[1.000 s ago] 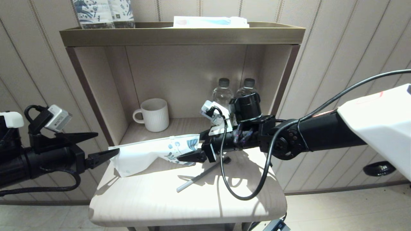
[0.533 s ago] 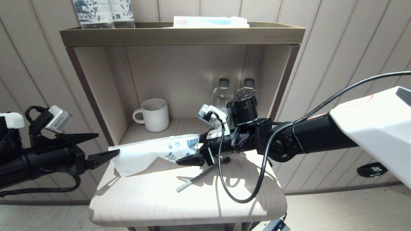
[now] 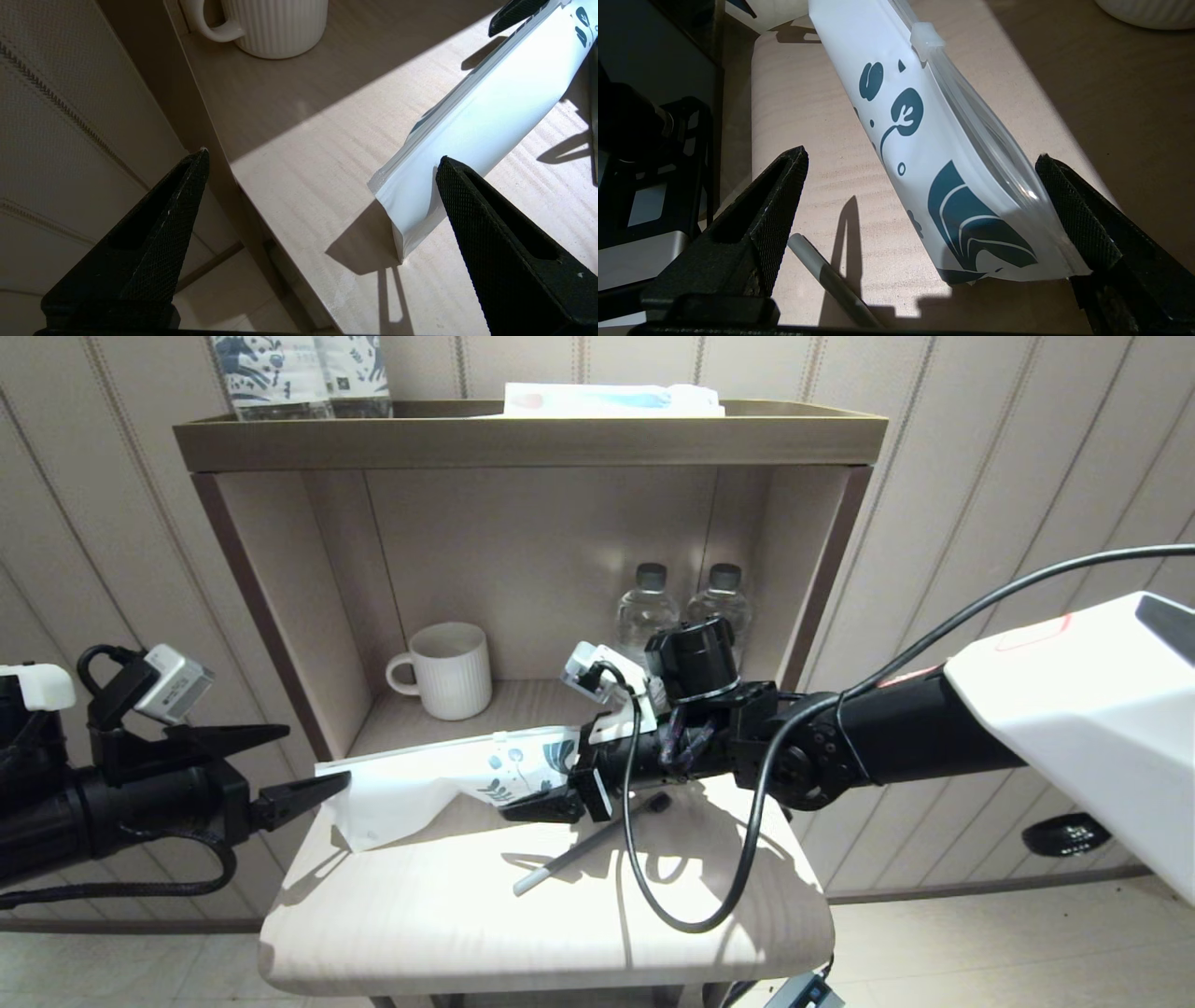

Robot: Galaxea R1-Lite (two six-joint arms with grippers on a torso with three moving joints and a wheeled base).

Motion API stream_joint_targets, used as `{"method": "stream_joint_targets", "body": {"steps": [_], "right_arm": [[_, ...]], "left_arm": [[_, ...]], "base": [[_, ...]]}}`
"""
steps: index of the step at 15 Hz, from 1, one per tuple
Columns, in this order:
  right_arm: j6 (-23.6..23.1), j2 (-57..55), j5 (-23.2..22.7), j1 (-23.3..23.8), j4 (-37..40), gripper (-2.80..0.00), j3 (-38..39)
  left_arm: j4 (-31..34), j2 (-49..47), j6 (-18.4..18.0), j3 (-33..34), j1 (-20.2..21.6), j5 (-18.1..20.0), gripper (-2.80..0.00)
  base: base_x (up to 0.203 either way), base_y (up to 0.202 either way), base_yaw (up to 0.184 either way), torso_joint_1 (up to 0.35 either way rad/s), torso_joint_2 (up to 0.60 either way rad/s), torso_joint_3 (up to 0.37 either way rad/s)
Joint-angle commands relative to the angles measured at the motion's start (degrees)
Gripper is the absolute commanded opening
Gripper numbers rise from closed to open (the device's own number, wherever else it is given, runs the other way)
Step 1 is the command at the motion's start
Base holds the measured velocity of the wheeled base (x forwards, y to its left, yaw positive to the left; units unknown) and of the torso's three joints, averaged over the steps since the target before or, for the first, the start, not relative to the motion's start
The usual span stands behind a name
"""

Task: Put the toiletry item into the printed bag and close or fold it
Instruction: Pick up the storage bag

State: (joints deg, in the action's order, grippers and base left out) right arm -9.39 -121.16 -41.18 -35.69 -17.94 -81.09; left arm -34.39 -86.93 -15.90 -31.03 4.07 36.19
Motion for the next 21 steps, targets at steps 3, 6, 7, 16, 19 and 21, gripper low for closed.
{"method": "stream_joint_targets", "body": {"steps": [3,6,7,16,19,21], "right_arm": [[-0.36,-0.48,-0.21,-0.08,-0.17,0.0,-0.38],[-0.37,-0.65,-0.22,-0.17,-0.16,-2.8,-0.65],[-0.29,-0.65,-0.22,-0.17,-0.02,-2.8,-0.56],[-0.28,1.04,-0.25,-1.0,0.29,-2.8,0.4],[-0.16,5.32,-0.03,-0.75,0.63,-2.8,2.37],[-0.24,10.28,0.14,0.17,3.53,-2.8,4.98]], "left_arm": [[-0.24,-0.17,-0.19,0.09,-0.03,0.28,0.0],[-0.24,-0.17,-0.19,0.0,0.06,0.28,0.0],[-0.24,-0.18,-0.19,0.09,-0.03,0.28,0.0],[-0.24,-0.6,-0.01,-0.1,-0.74,0.45,0.0],[-0.17,0.15,1.42,-2.13,-2.9,0.26,0.0],[0.08,1.24,4.74,-5.54,-3.93,-0.11,0.0]], "base": [[0.0,0.0,0.0,0.0,0.0,0.0],[0.0,0.0,0.0,0.0,0.0,0.0],[0.0,0.0,0.0,0.0,0.0,0.0],[0.0,0.0,0.0,0.0,0.0,0.0],[0.0,0.0,0.0,0.0,0.0,0.0],[0.0,0.0,0.0,0.0,0.0,0.0]]}}
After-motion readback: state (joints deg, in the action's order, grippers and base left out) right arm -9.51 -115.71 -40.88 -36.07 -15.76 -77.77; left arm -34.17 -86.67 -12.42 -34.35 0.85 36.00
